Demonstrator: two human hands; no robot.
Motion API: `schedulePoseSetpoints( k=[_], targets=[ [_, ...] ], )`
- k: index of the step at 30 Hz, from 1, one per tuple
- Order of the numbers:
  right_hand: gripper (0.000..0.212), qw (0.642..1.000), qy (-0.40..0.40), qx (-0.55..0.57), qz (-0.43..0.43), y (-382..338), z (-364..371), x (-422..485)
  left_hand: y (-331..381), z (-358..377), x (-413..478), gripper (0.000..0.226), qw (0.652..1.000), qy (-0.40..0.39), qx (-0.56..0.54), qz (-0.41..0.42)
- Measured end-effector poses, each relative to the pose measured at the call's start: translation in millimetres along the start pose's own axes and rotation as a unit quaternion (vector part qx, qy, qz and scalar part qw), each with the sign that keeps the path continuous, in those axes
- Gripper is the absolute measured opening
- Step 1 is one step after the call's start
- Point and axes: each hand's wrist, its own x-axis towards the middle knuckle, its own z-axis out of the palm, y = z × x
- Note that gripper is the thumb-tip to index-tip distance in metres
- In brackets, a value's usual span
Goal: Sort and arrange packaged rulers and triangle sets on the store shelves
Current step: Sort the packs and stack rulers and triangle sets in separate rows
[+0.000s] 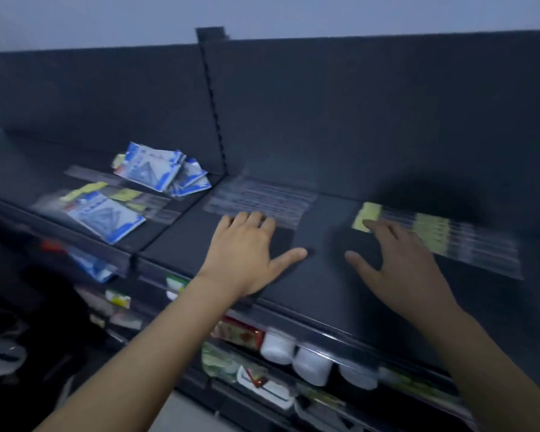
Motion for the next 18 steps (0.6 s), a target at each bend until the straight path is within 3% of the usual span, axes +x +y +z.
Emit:
schedulePoseSetpoints(
  k=[7,18],
  targets=[
    [0.061,0.998,-0.052,0.034,-0.021,-136.4,55.3,51.3,-165.5,22.3,-10.3,0.101,0.997,-0.027,-0.001,-0.066],
    [0.062,0.995,-0.082,0.022,-0.049,-211.8,115.6,158.1,-298.7,69.3,57.5,0.101,0.995,-0.037,-0.013,-0.095]
  ],
)
